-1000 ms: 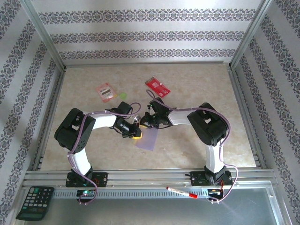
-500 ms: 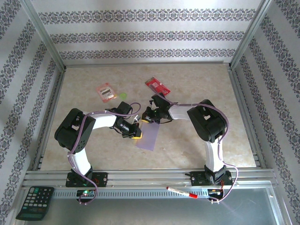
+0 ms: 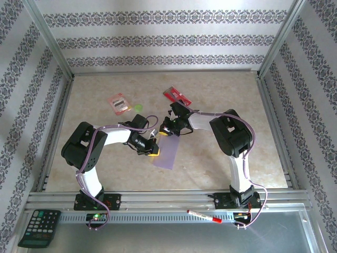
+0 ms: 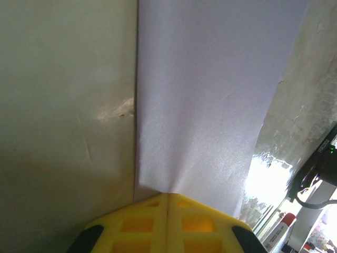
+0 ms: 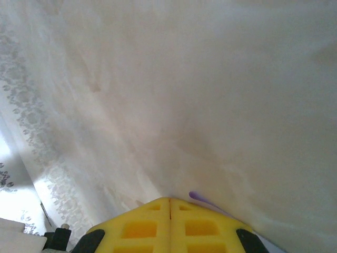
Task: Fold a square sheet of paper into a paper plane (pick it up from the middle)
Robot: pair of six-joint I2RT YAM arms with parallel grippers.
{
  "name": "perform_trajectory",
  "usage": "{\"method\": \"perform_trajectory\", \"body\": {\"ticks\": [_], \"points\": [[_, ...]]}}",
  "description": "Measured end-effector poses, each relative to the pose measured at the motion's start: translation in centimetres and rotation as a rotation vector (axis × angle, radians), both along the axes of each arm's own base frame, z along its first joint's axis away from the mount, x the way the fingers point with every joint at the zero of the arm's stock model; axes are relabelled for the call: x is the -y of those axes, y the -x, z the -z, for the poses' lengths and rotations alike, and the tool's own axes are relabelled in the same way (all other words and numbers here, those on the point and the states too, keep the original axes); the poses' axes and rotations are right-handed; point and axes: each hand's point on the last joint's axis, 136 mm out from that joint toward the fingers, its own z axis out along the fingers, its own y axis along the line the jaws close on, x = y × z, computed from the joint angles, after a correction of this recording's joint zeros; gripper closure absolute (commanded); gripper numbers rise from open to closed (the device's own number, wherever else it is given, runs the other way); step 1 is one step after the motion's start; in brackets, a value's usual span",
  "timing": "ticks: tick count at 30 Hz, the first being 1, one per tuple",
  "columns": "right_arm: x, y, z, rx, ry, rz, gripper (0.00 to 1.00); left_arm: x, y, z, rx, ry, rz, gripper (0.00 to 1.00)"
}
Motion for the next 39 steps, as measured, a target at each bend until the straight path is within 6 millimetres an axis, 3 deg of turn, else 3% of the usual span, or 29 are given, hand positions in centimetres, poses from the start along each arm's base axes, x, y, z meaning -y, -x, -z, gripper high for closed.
{"method": "perform_trajectory", "body": {"ticks": [7,12,14,16,19,23,28,37,39], "points": [[1.6,-3.1,-0.2,0.03,-0.002,0.052,1.0,0.0,0.0,0.0,-0.002,-0.001,0.001,1.0],[5.8,-7.1,-0.3,0.098,0.047,0.161,1.0,0.0,0.0,0.0,-0.001,-0.001,0.001,1.0],[7.3,-7.8,-0.5,0.119,0.06,0.188,1.0,0.0,0.0,0.0,-0.001,-0.001,0.001,1.0],[8.2,-7.2,-1.0,0.133,0.069,0.195,1.0,0.0,0.0,0.0,0.0,-0.002,0.001,1.0],[7.7,-4.7,-2.6,0.158,0.058,0.162,1.0,0.0,0.0,0.0,0.001,-0.002,0.001,1.0],[4.5,-0.9,-4.5,0.204,0.013,0.058,1.0,0.1,-0.2,-0.1,0.006,-0.001,0.001,1.0],[1.2,2.9,-3.4,0.177,-0.016,-0.038,1.0,0.2,-0.3,-0.3,0.014,-0.002,0.002,1.0],[-0.1,3.5,-0.2,0.118,-0.023,-0.052,1.0,0.2,-0.3,-0.3,0.019,-0.008,0.001,1.0],[-0.3,3.4,-0.2,0.119,-0.031,-0.053,1.0,0.2,-0.3,-0.3,0.019,-0.008,0.0,1.0]]}}
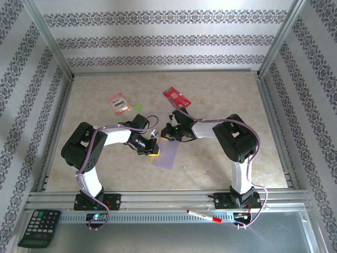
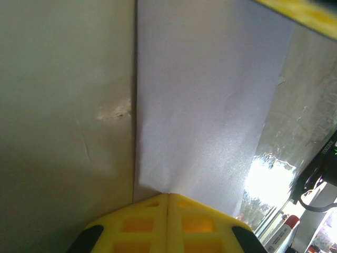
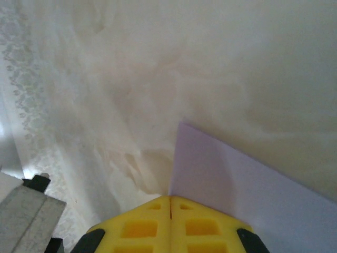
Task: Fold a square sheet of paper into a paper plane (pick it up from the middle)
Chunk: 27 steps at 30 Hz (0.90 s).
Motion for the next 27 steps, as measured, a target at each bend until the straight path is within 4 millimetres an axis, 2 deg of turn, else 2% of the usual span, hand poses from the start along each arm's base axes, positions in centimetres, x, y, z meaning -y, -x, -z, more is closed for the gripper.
{"method": "perform_trajectory", "body": {"ticks": [6,12,16,23,27], "points": [[-0.2,-0.1,0.1,0.005,-0.008,-0.007,1.0,0.0,0.0,-0.1,0.005,-0.003,0.0,0.99],[-0.1,-0.1,0.2,0.018,-0.014,-0.016,1.0,0.1,-0.1,-0.4,0.022,-0.036,-0.001,0.85],[-0.2,0.0,0.2,0.028,-0.027,-0.02,1.0,-0.2,0.3,-1.3,0.015,-0.058,-0.015,0.83],[-0.1,0.0,0.2,0.042,-0.04,-0.021,1.0,-0.5,-1.1,-3.6,0.03,-0.019,-0.091,0.99],[-0.1,0.1,0.2,0.05,-0.045,-0.021,1.0,-0.5,-1.9,-3.6,0.02,-0.005,-0.129,1.0]]}}
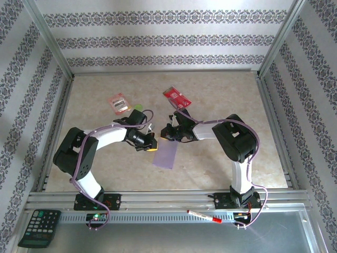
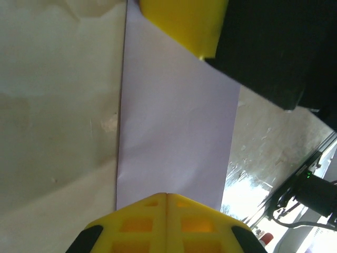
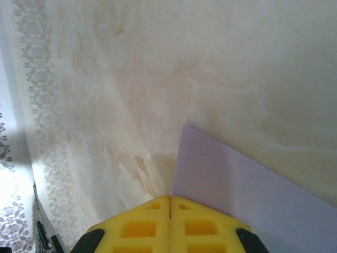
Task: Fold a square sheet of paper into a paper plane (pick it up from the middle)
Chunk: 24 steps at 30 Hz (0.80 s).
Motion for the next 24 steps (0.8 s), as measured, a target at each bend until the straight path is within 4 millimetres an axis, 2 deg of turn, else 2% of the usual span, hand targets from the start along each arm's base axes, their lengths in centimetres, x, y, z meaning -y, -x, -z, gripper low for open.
{"method": "perform_trajectory", "body": {"ticks": [12,17,24], "points": [[0.1,0.0,0.0,0.012,-0.009,0.002,1.0,1.6,-2.1,1.7,-0.038,0.053,-0.034,1.0],[0.1,0.0,0.0,0.015,-0.01,0.002,1.0,1.4,-3.4,2.1,-0.043,0.073,-0.062,1.0],[0.1,0.0,0.0,0.016,-0.011,0.003,1.0,1.2,-3.9,2.0,-0.04,0.094,-0.075,1.0]]}}
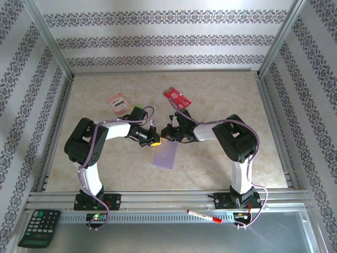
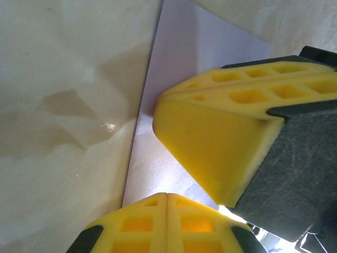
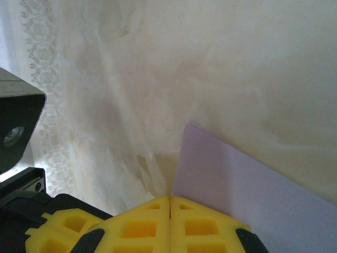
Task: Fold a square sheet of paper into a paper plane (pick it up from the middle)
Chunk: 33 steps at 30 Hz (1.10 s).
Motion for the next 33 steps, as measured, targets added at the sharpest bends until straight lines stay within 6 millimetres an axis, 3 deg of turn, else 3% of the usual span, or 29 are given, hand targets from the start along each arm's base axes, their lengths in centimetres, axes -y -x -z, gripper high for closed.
{"method": "perform_trajectory", "body": {"ticks": [5,21,33], "points": [[0.1,-0.1,0.0,0.004,0.003,0.01,1.0,-0.2,1.2,1.1,-0.04,0.002,0.009,1.0],[0.4,-0.4,0.1,-0.002,0.017,0.055,1.0,-0.3,2.3,1.2,0.024,0.045,0.038,1.0],[0.4,-0.4,0.2,-0.008,0.02,0.071,1.0,0.0,5.6,1.2,0.019,0.051,0.077,0.99]]}}
